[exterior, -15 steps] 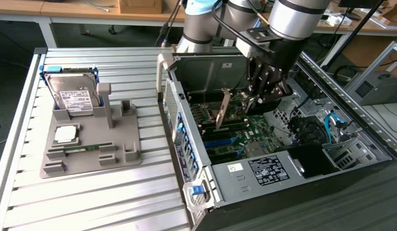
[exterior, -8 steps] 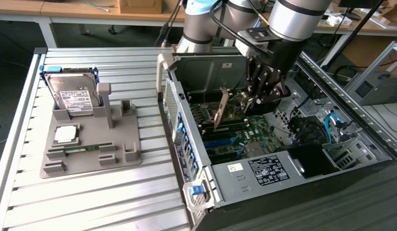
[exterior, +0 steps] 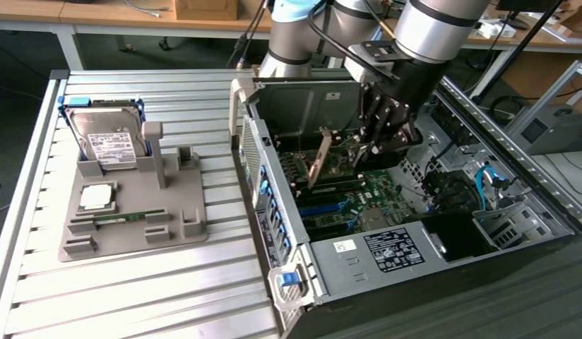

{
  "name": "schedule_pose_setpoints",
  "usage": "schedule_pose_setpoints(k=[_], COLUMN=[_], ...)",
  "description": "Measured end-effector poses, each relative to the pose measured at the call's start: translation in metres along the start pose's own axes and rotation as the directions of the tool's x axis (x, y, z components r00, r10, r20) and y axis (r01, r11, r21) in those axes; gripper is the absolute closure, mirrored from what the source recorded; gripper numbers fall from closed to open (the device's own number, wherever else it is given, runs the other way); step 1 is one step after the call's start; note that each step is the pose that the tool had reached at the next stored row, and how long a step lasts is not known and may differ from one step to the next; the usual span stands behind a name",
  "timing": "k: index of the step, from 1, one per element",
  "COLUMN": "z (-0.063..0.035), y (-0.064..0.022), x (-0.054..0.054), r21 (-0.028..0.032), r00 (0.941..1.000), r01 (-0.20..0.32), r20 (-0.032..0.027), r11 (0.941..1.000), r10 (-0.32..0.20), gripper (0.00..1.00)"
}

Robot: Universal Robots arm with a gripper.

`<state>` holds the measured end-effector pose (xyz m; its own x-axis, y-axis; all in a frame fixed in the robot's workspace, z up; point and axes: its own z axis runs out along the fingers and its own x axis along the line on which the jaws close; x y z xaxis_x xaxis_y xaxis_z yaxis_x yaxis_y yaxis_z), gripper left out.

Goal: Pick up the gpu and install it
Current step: 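Insert the gpu into the slot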

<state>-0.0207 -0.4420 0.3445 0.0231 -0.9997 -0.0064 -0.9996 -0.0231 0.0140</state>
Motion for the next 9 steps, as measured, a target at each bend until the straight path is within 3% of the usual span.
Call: schedule_pose_setpoints(k=[2,9], z=[0.0004,0.0017], y=[0.0,0.0002], x=[0.0012,0.0029], r21=[0.0003,0.0003], r00=[0.9999,0.9999], r01=[-0.002,-0.003], r20=[0.0097,0.012], r11=[1.0,1.0], r10=[0.002,0.003], gripper=[0.73,0.73])
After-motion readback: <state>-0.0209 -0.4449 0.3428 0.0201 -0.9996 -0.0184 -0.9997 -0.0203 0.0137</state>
